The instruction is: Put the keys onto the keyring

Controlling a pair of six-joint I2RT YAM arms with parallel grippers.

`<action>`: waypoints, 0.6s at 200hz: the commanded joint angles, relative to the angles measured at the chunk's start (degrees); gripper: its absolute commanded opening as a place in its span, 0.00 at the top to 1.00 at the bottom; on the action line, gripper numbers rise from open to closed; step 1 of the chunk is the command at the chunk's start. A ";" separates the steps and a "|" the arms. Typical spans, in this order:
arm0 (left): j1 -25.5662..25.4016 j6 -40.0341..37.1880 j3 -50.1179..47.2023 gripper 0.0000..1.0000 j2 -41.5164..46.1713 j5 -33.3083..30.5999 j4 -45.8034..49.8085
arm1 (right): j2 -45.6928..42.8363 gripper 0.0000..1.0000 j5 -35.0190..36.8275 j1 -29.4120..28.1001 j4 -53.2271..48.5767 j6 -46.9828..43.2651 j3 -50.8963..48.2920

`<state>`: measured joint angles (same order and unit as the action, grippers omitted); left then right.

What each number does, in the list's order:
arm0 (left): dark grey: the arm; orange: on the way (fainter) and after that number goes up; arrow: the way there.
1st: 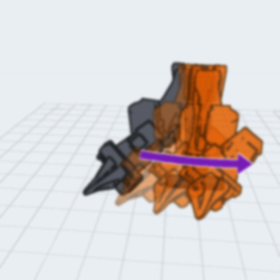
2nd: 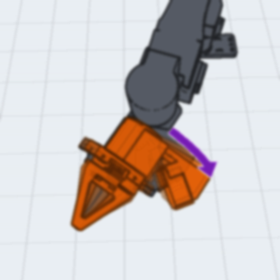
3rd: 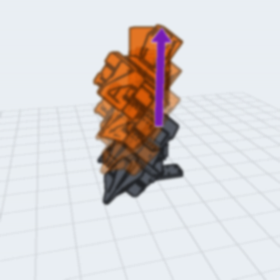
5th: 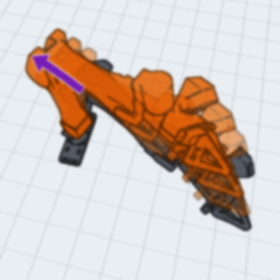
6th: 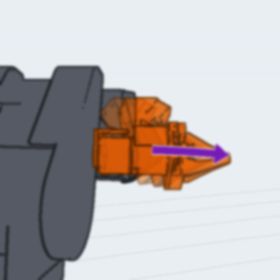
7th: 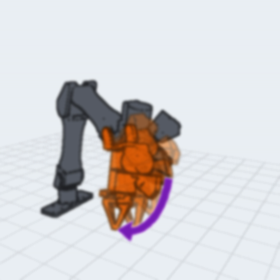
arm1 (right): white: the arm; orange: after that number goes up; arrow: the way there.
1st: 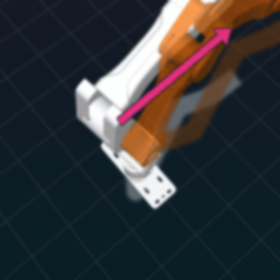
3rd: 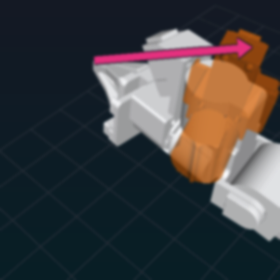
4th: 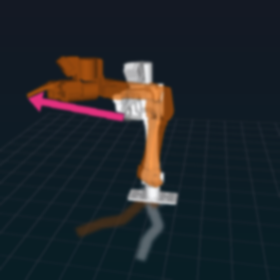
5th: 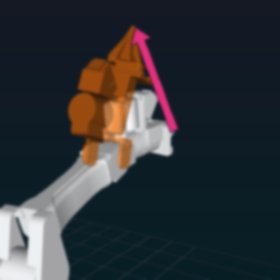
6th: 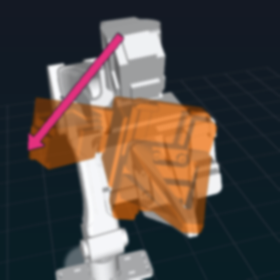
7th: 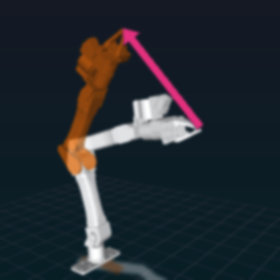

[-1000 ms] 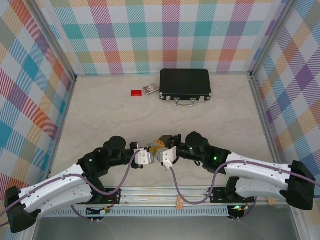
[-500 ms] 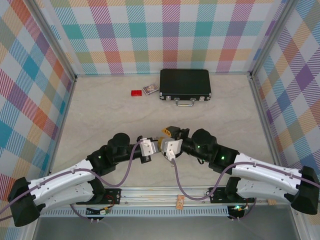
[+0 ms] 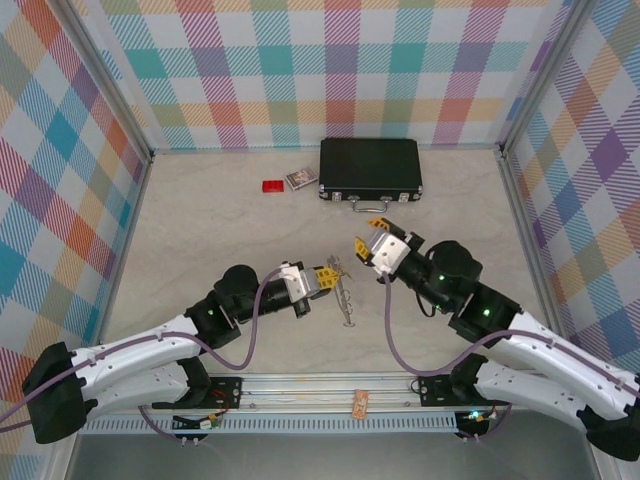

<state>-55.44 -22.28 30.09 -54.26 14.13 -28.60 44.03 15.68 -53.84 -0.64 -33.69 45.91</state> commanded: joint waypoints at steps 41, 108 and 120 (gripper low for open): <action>-0.63 8.21 -3.81 1.00 -0.03 -1.34 -13.64 | -4.54 0.60 -9.70 0.14 -9.81 13.50 -0.01; -0.63 10.15 -4.33 1.00 1.30 -0.50 -13.77 | -1.65 0.61 -15.28 0.08 -12.23 14.56 -1.08; -0.68 10.40 -4.33 1.00 1.36 -0.41 -13.85 | -1.31 0.61 -15.45 0.18 -10.95 14.38 -1.53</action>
<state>-55.44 -13.58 26.37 -54.26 12.86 -38.24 42.37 2.52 -53.78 -12.34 -20.27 44.86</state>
